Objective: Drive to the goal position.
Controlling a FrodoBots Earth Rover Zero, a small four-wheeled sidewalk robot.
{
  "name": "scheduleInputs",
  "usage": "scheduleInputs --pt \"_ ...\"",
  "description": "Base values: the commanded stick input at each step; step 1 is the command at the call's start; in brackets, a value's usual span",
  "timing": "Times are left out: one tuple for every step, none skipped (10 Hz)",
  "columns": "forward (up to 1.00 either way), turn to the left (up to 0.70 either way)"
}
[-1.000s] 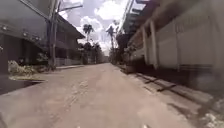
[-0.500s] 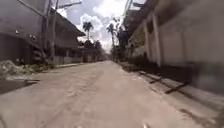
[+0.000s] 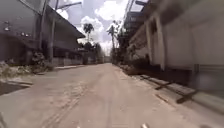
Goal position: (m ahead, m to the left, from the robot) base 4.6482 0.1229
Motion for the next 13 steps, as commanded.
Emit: scheduleInputs --pt "0.70 0.00" --pt "0.70 0.00" --pt "0.70 0.00" --pt "0.70 0.00" --pt "0.70 0.00" --pt "0.70 0.00" --pt "0.70 0.00" --pt "0.70 0.00" --pt "0.70 0.00" --pt "0.70 0.00" --pt "0.70 0.00" --pt "0.70 0.00" --pt "0.70 0.00"
